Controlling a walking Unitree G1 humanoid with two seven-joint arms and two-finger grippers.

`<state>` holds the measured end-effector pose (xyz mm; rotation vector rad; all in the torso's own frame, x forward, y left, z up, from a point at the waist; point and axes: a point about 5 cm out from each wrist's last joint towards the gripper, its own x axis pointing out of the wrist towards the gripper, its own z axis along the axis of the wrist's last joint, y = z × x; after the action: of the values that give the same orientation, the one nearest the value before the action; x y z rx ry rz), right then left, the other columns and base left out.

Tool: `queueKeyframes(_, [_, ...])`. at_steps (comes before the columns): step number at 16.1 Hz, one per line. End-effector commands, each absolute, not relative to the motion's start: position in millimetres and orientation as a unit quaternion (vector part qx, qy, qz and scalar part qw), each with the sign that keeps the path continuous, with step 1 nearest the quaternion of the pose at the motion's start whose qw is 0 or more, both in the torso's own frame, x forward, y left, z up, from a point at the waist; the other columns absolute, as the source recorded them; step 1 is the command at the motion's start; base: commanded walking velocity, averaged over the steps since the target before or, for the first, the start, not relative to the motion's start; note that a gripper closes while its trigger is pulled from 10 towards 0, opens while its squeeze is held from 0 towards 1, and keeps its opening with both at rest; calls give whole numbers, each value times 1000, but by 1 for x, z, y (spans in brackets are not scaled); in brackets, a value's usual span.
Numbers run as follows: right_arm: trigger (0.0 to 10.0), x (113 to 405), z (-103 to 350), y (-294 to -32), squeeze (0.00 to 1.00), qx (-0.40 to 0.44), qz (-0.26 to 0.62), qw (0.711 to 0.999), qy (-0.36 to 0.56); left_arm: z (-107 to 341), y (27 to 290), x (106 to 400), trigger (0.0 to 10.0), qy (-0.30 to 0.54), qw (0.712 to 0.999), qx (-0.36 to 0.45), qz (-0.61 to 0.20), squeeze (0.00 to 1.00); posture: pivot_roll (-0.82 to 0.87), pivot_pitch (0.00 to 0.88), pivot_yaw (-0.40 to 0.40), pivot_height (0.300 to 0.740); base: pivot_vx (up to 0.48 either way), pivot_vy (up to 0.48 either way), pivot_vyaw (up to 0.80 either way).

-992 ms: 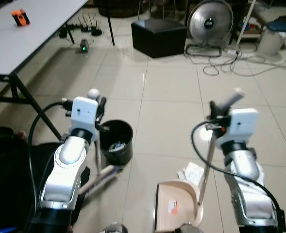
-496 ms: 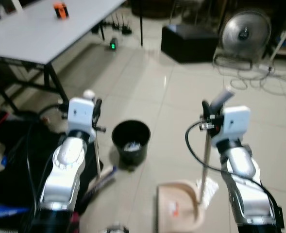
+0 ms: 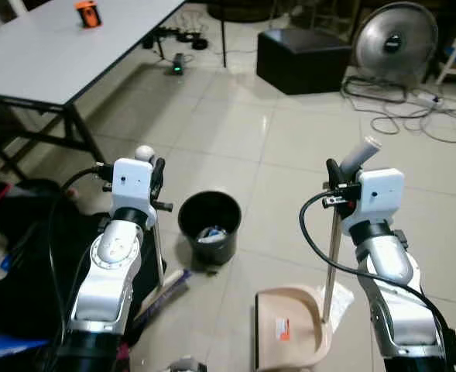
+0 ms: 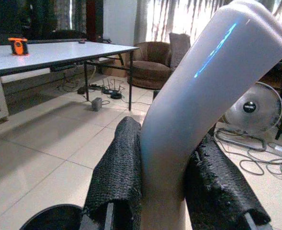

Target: Sweep floor

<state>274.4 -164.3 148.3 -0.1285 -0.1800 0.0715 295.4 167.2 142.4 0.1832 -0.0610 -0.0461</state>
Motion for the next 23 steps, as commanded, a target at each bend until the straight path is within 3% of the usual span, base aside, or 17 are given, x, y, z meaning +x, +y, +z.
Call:
queueKeyframes(1, [10000, 275, 156, -166, 0, -71, 35, 991, -109, 146, 173, 298, 10000, -39, 995, 95, -7, 0, -59, 13, 57, 740, 0, 0, 0])
queueKeyframes(10, [10000, 284, 164, -173, 0, -83, 13, 989, -123, 143, 155, 325, 10000, -48, 996, 67, -27, 0, -63, 53, 51, 740, 0, 0, 0])
queueKeyframes(17, [10000, 276, 153, -167, 0, -60, 19, 993, -98, 149, 147, 320, 10000, -74, 993, 69, -63, 0, -55, 64, 49, 740, 0, 0, 0])
queueKeyframes(23, [10000, 273, 148, -166, 0, -44, 19, 995, -85, 147, 148, 313, 10000, -66, 993, 65, -77, 0, -51, 65, 57, 740, 273, 0, 0])
